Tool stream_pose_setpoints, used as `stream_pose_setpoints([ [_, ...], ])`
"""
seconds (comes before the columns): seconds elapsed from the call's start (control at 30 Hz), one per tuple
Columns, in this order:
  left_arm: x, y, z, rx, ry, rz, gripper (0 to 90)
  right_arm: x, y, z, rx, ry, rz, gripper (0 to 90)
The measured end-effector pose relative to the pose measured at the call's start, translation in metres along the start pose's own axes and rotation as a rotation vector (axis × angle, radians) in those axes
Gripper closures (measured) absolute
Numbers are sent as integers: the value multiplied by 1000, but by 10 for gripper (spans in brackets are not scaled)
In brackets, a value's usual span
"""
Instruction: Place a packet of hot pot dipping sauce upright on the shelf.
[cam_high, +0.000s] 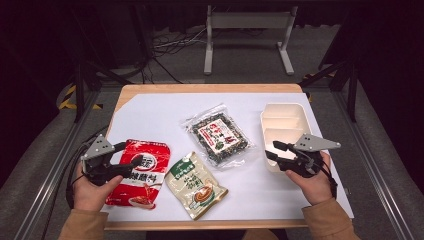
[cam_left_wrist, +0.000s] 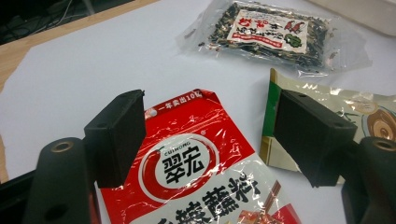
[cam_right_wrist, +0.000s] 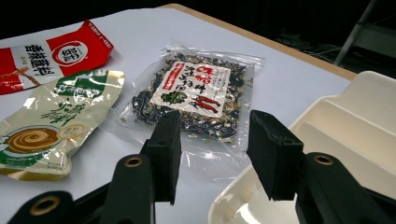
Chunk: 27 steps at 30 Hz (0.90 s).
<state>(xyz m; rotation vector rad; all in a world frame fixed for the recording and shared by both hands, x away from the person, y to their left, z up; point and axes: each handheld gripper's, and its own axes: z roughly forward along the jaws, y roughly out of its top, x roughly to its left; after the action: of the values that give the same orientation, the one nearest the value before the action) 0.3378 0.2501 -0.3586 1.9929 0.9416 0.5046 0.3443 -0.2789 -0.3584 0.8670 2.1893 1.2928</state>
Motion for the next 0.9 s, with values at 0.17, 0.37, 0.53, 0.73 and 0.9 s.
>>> stream_pose_setpoints([
  [0.17,-5,5,1,-3,-20,11,233,0,-1,-2,1,-4,-2,549],
  [0.37,-15,14,5,9,-50,34,207,1,-2,-4,6,-12,-2,543],
  [0.53,-23,21,12,8,-80,39,202,1,-4,-9,2,-17,2,538],
  [0.73,-35,26,28,35,-94,53,205,1,-4,-12,-2,-22,5,536],
  [0.9,-46,29,44,58,-110,51,208,3,-3,-11,-1,-16,-4,537],
])
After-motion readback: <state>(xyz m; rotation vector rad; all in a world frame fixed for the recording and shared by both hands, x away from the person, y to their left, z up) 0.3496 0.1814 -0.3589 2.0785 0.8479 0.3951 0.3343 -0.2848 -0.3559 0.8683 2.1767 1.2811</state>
